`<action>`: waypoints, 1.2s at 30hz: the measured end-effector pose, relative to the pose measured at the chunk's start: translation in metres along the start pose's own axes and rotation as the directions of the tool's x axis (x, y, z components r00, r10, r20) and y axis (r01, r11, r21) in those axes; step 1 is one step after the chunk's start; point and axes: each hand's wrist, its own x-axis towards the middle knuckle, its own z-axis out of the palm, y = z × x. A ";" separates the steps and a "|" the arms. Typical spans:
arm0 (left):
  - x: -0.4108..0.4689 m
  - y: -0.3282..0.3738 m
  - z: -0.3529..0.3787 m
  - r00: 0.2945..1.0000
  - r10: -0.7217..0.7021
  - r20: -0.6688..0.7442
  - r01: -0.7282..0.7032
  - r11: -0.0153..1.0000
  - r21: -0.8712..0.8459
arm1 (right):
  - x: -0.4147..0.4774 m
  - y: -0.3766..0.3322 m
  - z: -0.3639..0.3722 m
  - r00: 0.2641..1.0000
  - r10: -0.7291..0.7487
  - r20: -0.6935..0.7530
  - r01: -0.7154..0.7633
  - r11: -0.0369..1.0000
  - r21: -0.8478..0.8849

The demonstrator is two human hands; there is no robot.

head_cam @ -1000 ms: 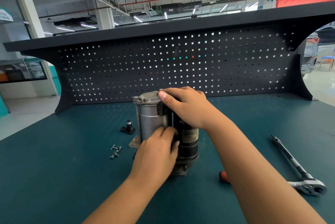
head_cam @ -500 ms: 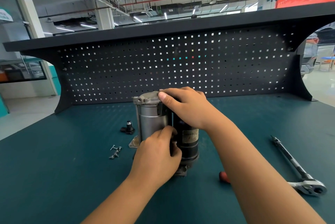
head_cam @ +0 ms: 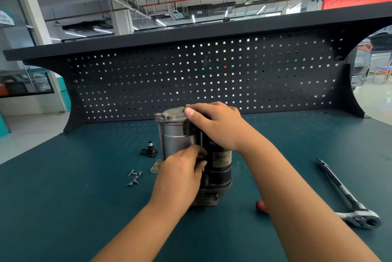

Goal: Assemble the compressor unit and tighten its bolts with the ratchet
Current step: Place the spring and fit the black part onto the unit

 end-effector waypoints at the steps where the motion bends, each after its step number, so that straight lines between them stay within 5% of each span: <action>1: 0.000 -0.001 0.000 1.000 0.030 0.005 -0.030 0.999 0.017 | 0.000 0.000 0.000 1.000 0.001 0.000 -0.001 1.000 0.000; 8: -0.006 -0.016 0.001 0.958 0.285 0.033 -0.287 0.956 0.056 | -0.001 0.000 -0.001 1.000 0.007 0.003 -0.007 1.000 -0.002; 12: -0.007 -0.016 0.002 0.967 0.254 0.016 -0.255 0.965 0.060 | -0.002 -0.001 -0.001 1.000 0.010 0.004 -0.010 1.000 0.009; 17: -0.014 -0.026 -0.002 0.889 0.360 -0.283 -0.339 0.933 0.122 | -0.002 -0.004 -0.004 1.000 0.018 0.017 -0.017 1.000 -0.013; 18: -0.013 -0.032 -0.003 0.862 0.331 -0.385 -0.312 0.943 0.113 | -0.003 -0.005 -0.004 1.000 0.017 0.019 -0.016 1.000 -0.020; 20: -0.009 -0.043 -0.007 0.890 0.040 -0.453 -0.117 0.983 -0.142 | -0.003 -0.005 -0.006 0.999 0.020 0.024 -0.020 0.999 -0.034; 22: -0.002 -0.053 -0.011 0.947 -0.296 -0.126 0.193 0.837 -0.513 | -0.003 -0.007 -0.007 0.999 0.028 0.038 -0.027 0.999 -0.026; 24: 0.000 -0.065 -0.004 0.910 -0.346 0.227 0.411 0.687 -0.599 | -0.004 -0.007 -0.007 0.998 0.025 0.054 -0.025 1.000 -0.008; 27: -0.004 -0.077 0.010 0.926 -0.285 0.250 0.378 0.730 -0.569 | -0.004 -0.006 -0.008 0.998 0.013 0.065 -0.013 1.000 -0.001; 36: -0.006 -0.084 0.025 0.905 -0.300 0.302 0.425 0.653 -0.627 | -0.004 0.003 -0.012 0.991 -0.068 0.113 0.062 0.997 0.052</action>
